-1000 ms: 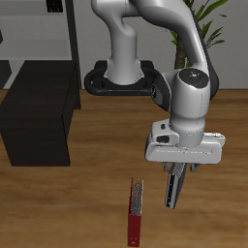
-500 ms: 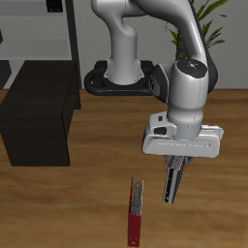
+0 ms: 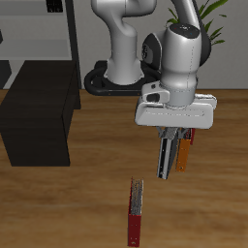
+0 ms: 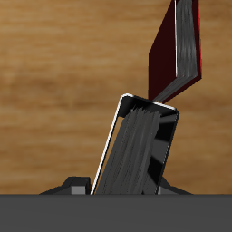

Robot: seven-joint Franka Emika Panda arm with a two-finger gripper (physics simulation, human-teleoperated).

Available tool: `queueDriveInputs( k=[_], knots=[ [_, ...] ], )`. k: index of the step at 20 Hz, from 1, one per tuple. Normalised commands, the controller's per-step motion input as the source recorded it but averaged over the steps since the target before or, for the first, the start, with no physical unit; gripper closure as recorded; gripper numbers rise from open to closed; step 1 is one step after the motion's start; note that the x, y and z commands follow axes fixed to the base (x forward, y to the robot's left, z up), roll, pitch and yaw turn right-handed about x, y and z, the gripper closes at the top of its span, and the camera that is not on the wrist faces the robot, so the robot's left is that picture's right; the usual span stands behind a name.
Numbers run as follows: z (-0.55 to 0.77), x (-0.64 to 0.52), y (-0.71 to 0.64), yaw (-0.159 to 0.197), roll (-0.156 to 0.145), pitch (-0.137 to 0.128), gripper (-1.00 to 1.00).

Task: Place the striped book flat on top of the shelf

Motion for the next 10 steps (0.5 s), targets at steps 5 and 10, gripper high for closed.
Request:
queueDriveInputs(
  k=[5,10],
  knots=[
    [0.66,-0.52,-0.18,0.009,0.009,-0.079,1.0],
    [0.52,-0.52,-0.23,-0.007,-0.019,-0.042,1.0]
  ],
)
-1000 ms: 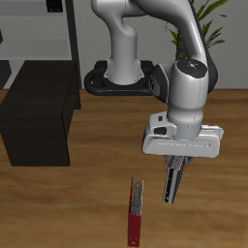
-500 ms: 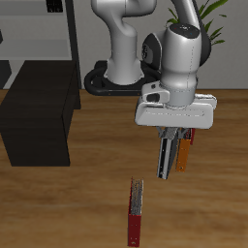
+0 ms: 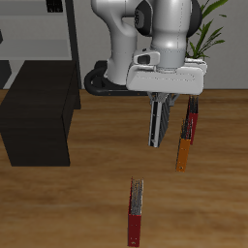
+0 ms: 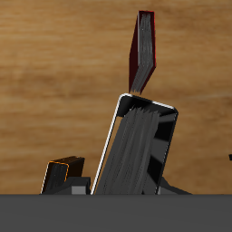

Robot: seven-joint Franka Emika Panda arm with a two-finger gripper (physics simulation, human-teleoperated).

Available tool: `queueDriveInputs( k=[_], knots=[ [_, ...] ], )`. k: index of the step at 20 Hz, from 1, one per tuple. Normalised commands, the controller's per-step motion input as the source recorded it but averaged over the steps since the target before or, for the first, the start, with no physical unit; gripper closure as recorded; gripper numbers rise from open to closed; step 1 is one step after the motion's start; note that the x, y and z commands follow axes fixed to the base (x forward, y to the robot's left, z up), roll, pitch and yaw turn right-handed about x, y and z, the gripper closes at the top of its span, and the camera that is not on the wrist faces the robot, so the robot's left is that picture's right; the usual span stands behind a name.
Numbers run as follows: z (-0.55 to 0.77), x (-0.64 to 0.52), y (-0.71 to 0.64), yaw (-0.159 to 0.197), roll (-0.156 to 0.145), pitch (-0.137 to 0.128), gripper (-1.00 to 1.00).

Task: Place the striped book flat on top of the shelf

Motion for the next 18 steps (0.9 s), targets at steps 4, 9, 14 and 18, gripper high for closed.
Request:
queueDriveInputs(
  k=[4,9,14,18],
  knots=[
    [0.42,-0.55,-0.17,0.026,-0.011,-0.045,1.0],
    [0.37,-0.52,-0.07,0.063,-0.01,-0.03,1.0],
    [0.35,-0.43,-0.11,0.059,-0.041,-0.033,1.0],
    [0.41,-0.4,-0.18,0.06,-0.113,-0.034,1.0]
  ],
)
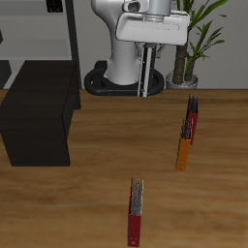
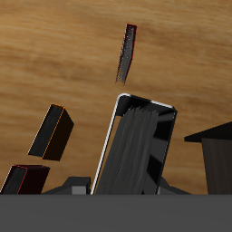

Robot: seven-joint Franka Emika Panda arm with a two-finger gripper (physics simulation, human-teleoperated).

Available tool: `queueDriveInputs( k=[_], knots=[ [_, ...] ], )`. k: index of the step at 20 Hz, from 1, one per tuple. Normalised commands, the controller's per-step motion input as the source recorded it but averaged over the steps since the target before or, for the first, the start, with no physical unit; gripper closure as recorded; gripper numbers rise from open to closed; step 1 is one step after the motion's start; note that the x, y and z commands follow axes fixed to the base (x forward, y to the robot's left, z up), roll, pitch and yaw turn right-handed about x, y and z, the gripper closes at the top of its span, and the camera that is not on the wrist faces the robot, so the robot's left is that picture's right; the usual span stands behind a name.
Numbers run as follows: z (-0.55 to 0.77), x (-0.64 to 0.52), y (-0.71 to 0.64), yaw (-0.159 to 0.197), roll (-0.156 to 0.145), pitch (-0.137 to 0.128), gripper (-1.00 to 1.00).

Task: Place the striped book flat on top of the shelf

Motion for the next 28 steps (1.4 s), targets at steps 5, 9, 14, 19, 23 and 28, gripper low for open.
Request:
queueDriveInputs(
  k=[5,9,14,19,23,28],
  knots=[
    [0.35,-0.19,-0.27,0.108,-0.192,-0.024,1.0],
    [0.22,-0.12,-0.24,0.045,-0.156,-0.035,1.0],
    [0.28,-0.11,-0.29,0.042,-0.166,-0.041,1.0],
    [0.21,-0.06,-0.28,0.037,-0.16,-0.05,1.0],
    [0.07,-0.03,-0.28,0.049,-0.076,-0.021,1.0],
    [0.11,-0.01,-0.45,0.026,-0.162,-0.033,1.0]
  ],
)
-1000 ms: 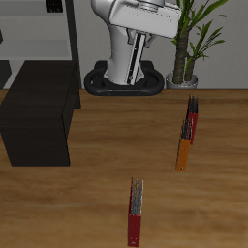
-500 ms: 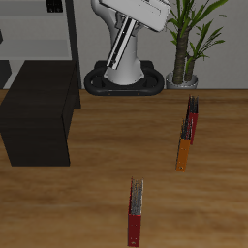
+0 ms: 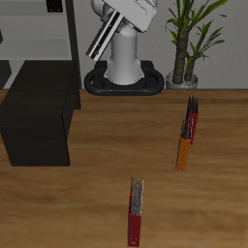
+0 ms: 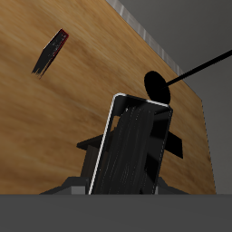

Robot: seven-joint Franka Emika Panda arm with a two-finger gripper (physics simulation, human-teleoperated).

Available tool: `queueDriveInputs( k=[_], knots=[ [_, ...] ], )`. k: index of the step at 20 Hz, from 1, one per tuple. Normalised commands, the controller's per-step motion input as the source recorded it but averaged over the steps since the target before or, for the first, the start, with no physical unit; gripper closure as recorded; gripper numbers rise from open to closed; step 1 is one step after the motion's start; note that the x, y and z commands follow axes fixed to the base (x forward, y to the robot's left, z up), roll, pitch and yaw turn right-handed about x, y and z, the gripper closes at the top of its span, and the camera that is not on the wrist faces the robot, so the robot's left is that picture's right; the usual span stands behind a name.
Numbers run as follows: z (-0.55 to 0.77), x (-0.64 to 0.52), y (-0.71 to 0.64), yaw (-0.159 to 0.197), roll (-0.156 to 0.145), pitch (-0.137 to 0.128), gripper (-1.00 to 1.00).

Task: Place the striped book flat on top of the shelf

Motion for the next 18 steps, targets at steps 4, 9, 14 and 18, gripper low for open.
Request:
queueDriveInputs(
  k=[4,9,14,18],
  knots=[
    [0.07,0.08,-0.54,0.006,-0.182,-0.011,1.0],
    [-0.03,0.05,-0.4,-0.002,-0.112,-0.006,1.0],
    [-0.11,0.05,-0.31,0.017,-0.091,-0.005,1.0],
    [-0.15,0.11,-0.33,0.003,-0.083,0.022,1.0]
  ],
)
